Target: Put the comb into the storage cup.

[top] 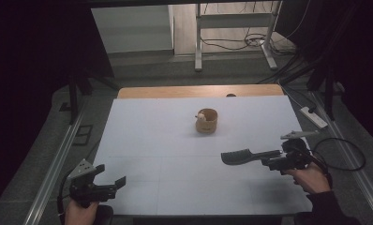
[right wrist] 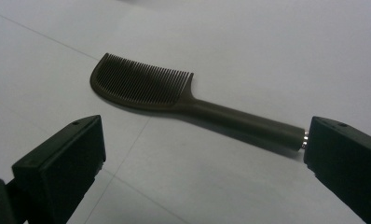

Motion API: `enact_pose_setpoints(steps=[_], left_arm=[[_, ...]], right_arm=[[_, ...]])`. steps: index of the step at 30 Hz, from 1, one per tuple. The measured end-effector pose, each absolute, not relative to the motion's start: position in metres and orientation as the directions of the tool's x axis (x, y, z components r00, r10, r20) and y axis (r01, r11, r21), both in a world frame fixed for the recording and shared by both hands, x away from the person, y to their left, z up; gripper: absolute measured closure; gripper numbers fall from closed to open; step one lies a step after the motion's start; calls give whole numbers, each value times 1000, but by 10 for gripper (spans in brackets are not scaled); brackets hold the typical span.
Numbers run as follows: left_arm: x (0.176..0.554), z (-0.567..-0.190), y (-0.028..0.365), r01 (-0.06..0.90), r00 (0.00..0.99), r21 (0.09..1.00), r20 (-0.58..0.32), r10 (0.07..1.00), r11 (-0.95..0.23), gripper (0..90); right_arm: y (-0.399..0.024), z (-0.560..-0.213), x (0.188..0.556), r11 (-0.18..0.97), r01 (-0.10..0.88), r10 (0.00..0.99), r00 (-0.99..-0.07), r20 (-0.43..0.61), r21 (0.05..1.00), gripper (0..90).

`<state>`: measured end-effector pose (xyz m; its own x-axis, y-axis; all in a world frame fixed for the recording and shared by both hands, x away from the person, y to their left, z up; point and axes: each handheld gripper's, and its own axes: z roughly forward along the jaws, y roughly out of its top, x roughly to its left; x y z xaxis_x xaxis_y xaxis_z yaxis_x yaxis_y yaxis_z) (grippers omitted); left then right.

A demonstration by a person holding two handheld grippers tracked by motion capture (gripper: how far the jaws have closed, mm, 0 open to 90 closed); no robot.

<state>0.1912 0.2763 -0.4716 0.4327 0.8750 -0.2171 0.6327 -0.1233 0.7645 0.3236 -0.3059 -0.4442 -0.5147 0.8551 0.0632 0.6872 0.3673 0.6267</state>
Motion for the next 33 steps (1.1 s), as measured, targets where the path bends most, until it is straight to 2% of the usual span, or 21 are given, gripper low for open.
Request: enact_pose_setpoints(steps=[11,33], left_arm=[[192,-472,276,633,435,764,-218,874,-124,14],[194,-472,275,634,440,761,-214,872,-134,14]], right_arm=[[-294,-448,344,416,712,856,-517,21,566,0],[-286,-455,378,418,754,868,-495,20,507,0]])
